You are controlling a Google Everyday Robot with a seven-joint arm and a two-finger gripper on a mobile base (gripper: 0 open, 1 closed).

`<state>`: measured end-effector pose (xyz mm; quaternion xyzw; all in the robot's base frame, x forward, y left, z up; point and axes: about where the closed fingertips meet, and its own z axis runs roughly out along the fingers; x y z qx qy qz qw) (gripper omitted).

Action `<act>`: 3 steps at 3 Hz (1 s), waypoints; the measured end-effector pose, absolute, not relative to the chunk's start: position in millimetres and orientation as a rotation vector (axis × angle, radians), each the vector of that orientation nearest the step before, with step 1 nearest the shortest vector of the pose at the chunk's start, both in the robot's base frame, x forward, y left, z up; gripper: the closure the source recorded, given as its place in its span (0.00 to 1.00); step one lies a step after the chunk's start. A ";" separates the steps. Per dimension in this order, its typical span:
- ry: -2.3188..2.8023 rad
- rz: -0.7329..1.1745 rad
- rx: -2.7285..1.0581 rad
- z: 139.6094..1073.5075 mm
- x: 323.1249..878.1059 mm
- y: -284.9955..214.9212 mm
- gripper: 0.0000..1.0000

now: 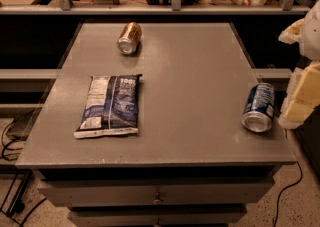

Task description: Pick pepsi can

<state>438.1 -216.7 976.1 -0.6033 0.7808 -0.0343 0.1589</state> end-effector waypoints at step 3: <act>2.203 -0.126 -1.803 957.6 461.5 -212.9 0.00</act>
Offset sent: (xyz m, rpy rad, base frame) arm 0.0174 0.0060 -0.0111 -0.0622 -0.0087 0.0503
